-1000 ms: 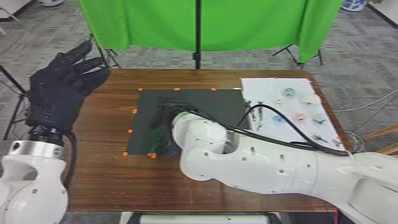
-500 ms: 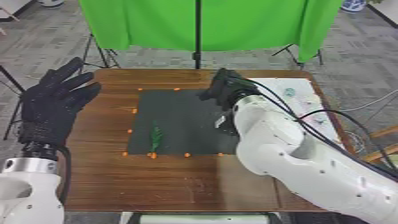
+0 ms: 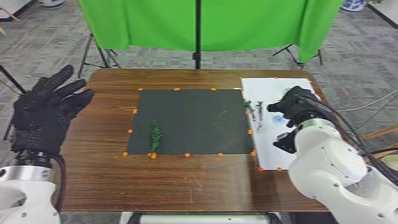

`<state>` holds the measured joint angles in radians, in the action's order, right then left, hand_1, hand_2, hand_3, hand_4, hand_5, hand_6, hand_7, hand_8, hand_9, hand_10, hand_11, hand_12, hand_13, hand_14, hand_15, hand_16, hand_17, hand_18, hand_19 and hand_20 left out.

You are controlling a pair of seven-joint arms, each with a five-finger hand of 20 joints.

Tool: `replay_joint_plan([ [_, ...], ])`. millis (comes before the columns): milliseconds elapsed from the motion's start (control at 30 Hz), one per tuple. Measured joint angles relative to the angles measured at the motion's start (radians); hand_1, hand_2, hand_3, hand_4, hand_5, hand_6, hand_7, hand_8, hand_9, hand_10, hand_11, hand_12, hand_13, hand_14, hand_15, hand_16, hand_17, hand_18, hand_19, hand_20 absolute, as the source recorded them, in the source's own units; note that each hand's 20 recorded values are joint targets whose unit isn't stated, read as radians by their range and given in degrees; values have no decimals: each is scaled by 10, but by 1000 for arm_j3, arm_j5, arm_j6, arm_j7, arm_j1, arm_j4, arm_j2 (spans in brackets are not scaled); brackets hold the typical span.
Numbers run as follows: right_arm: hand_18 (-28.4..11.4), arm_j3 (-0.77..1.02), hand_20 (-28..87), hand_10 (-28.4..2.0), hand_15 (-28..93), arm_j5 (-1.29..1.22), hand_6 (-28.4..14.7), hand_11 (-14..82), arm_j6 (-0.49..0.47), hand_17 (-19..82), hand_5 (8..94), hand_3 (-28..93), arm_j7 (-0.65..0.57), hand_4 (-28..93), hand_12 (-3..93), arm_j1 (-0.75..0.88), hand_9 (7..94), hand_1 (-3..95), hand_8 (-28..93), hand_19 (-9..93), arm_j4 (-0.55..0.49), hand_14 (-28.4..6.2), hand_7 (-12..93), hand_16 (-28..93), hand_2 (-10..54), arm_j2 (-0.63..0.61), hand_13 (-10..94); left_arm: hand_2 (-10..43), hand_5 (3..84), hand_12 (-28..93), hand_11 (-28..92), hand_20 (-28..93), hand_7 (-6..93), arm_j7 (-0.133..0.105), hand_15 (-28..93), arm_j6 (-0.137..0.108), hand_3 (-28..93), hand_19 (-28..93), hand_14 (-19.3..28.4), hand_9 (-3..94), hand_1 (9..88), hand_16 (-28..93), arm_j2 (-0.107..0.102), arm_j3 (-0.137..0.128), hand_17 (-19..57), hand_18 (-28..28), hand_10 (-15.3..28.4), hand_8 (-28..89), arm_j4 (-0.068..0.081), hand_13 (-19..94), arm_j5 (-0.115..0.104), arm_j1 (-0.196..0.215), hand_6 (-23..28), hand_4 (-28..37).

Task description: Arrange flowers

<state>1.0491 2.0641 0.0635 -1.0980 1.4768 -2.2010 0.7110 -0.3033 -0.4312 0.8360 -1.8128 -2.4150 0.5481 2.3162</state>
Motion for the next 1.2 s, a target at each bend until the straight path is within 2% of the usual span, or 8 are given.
replay_joint_plan([
  [233,-197,147,236,-190,630,14,-77,222,-40,496,570,688,-23,-230,154,187,741,340,-100,932,-34,-142,95,134,-53,-27,738,113,353,99,281,88,130,-10,554,-4,756,643,275,299,210,-115,2,-7,-75,248,201,-90,-3,236,-4,12,99,-283],
  [567,-199,294,237,-190,627,-8,-79,225,-81,500,559,684,-54,-228,153,349,746,341,-97,932,-42,-140,89,132,-55,-36,744,112,353,99,280,89,131,-9,553,-4,758,643,275,299,210,-116,6,-8,-75,249,201,-90,-3,236,-5,14,99,-283],
  [1200,-193,444,263,-181,623,19,-79,245,-89,522,545,678,-101,-224,156,494,772,344,-95,932,-37,-128,81,137,-60,-43,769,113,353,99,284,89,132,3,554,-3,758,643,274,301,209,-115,21,-7,-75,248,201,-91,-3,236,-2,14,99,-283],
])
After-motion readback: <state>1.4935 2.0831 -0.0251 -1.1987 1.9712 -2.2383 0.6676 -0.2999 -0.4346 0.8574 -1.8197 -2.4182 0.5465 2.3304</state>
